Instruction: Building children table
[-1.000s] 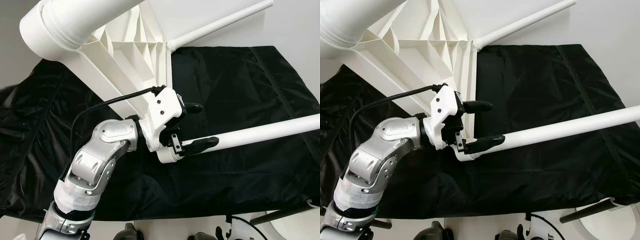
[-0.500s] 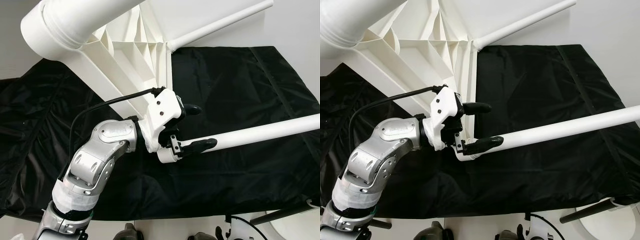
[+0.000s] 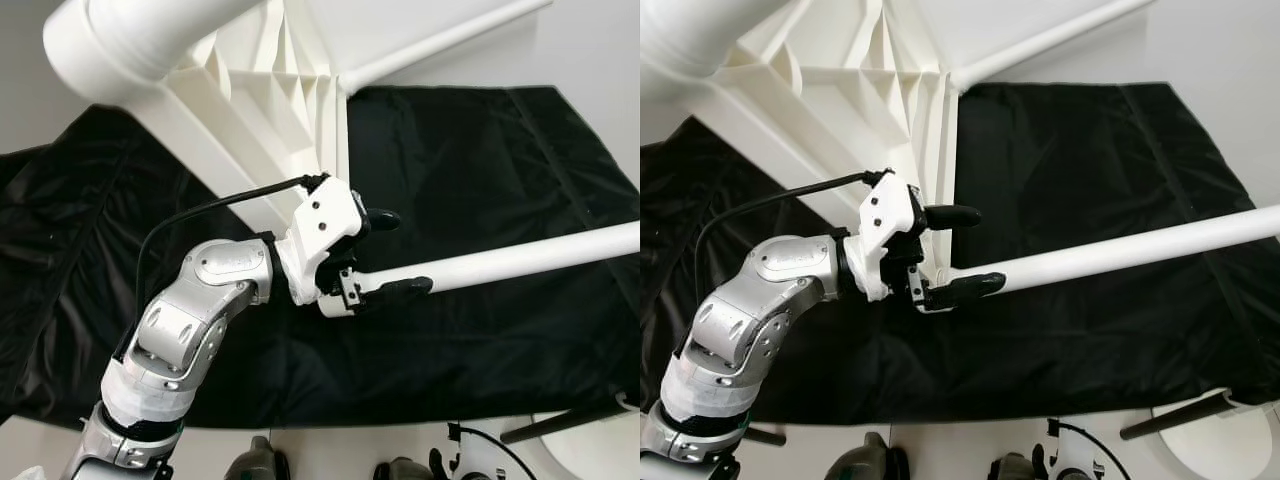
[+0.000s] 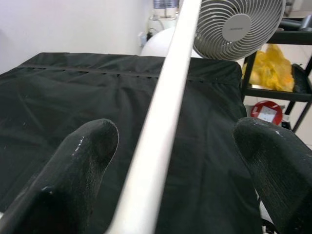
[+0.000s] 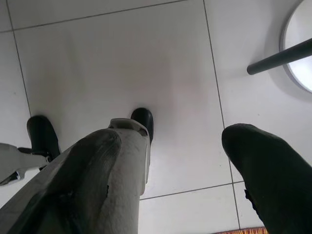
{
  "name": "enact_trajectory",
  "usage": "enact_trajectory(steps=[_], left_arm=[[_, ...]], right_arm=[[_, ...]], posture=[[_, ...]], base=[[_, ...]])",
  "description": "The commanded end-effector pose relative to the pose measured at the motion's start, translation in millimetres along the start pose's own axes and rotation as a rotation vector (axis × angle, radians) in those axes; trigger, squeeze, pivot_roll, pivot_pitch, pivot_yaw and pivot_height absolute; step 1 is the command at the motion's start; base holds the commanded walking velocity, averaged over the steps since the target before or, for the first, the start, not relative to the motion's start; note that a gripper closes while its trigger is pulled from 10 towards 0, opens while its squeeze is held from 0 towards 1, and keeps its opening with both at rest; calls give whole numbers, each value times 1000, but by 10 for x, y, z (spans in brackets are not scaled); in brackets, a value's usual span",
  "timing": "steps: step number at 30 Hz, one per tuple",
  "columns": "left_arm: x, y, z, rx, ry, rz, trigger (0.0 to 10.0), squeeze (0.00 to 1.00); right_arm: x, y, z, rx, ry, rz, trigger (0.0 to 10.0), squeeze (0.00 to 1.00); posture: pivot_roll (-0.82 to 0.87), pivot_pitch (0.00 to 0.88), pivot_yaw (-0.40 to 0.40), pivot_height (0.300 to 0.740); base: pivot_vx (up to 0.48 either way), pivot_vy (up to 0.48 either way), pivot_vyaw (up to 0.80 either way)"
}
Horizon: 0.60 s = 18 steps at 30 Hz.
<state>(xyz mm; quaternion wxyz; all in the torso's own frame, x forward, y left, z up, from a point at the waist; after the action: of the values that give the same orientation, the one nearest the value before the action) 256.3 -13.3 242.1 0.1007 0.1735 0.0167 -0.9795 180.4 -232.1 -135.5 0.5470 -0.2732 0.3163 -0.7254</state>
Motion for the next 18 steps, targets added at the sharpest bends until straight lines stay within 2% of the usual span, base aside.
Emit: enact_trajectory(steps=[1, 13, 18], left_arm=[[-6, 1, 7, -4, -1, 29, 10000, 0], [-10, -2, 13, -3, 5, 34, 10000, 0], [-47, 6, 13, -6, 30, 57, 10000, 0]], right_arm=[[-18, -55, -227, -71, 3, 2, 10000, 0], [-24, -60, -247, -79, 2, 4, 10000, 0], [-28, -64, -261, -83, 3, 6, 10000, 0]], posture=[[82, 53, 75, 740], [85, 55, 74, 740], [89, 57, 75, 740]], base=[[-292, 0, 0], [-292, 0, 0], [0, 0, 0]])
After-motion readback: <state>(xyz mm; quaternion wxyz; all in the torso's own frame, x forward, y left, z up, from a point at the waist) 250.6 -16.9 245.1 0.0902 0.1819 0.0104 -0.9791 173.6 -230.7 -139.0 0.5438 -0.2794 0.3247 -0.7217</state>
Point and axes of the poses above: a point about 5 cm out from each wrist's last joint towards the gripper, its own y axis pointing out of the wrist towards the gripper, its own z axis along the axis of the wrist's last joint, x = y × z, the point moved 6 cm from there along y, pointing out of the wrist towards the gripper, and after that the axes turned 5 degrees about y, right-handed, at the moved point
